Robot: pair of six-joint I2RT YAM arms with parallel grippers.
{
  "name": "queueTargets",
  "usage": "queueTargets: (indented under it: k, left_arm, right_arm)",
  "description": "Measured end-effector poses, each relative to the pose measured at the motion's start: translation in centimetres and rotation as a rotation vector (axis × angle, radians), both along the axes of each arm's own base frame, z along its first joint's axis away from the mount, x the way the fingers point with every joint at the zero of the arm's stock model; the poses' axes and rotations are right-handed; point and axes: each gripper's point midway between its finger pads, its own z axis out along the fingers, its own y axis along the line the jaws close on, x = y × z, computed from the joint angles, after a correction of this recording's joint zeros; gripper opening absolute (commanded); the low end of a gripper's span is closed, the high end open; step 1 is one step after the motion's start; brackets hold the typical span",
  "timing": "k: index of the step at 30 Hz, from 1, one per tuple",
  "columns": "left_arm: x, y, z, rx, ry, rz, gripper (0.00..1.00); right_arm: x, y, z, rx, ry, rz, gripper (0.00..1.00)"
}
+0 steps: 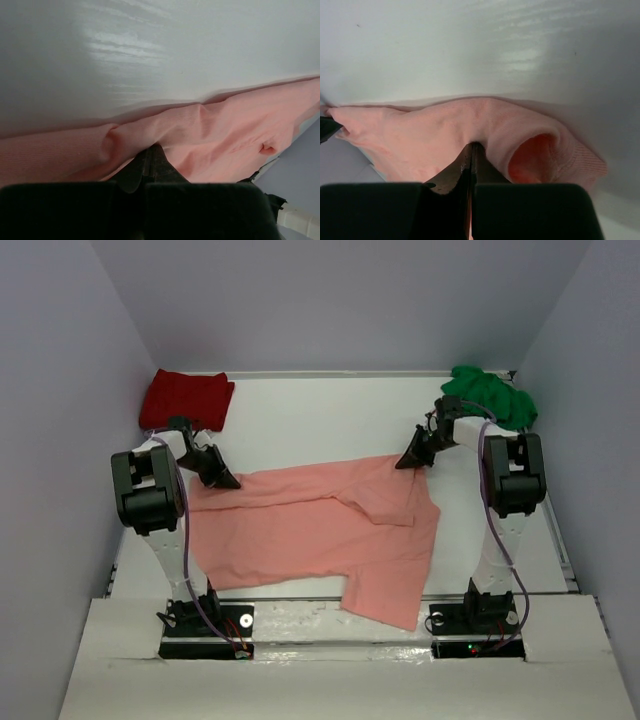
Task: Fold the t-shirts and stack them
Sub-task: Fold the flattened tshirt in 1/3 of the way
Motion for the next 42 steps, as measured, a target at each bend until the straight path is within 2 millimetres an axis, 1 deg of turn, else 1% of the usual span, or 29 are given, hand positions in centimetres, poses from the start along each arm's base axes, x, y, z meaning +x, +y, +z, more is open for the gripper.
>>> queueTargets:
  k: [4,8,12,14,17,19,20,22,29,36,40,42]
  left_arm:
    - [1.1,-0.5,0.0,-0.003,0.008,-0.01,0.0]
    - [3.1,-1.3,0.0,-0.013,0.009,-0.015,0.0]
    - [6.1,-1.4,0.2,-0.009,-0.011,-0.002,0.0]
    - [8.2,-1.2,0.4,0.009,-0.034,0.006,0.0]
    - [11.1,-0.4,0.5,0.046,-0.072,0.018,0.0]
    - [12.6,0.1,0.6,0.069,-0.096,0.024,0.0]
    - [13.0,0.3,0.7,0.078,-0.101,0.027,0.0]
    - [13.3,0.5,0.7,0.086,-0.104,0.029,0.0]
    - [13.2,0.5,0.5,0.085,-0.105,0.03,0.0]
    - [12.4,0.5,0.5,0.088,-0.119,0.027,0.0]
    - [12.0,0.6,0.7,0.092,-0.118,0.023,0.0]
    - [11.7,0.9,0.8,0.107,-0.111,0.021,0.0]
  right_arm:
    - [1.2,0.0,0.0,-0.002,-0.015,-0.001,0.0]
    - [2.9,0.0,0.1,-0.011,-0.031,-0.005,0.0]
    - [5.1,-0.4,0.2,-0.043,-0.054,-0.019,0.0]
    - [6.0,-0.8,0.3,-0.069,-0.067,-0.03,0.0]
    - [7.4,-1.5,0.4,-0.112,-0.084,-0.048,0.0]
    - [8.1,-1.8,0.4,-0.129,-0.091,-0.059,0.0]
    - [8.3,-1.9,0.5,-0.136,-0.093,-0.062,0.0]
    - [8.8,-2.3,0.5,-0.151,-0.095,-0.071,0.0]
    - [10.0,-3.4,0.6,-0.171,-0.107,-0.089,0.0]
    - [10.8,-3.4,0.9,-0.168,-0.134,-0.065,0.0]
    - [10.8,-3.2,1.8,-0.151,-0.157,-0.04,0.0]
    - [10.6,-3.2,2.6,-0.148,-0.174,-0.031,0.0]
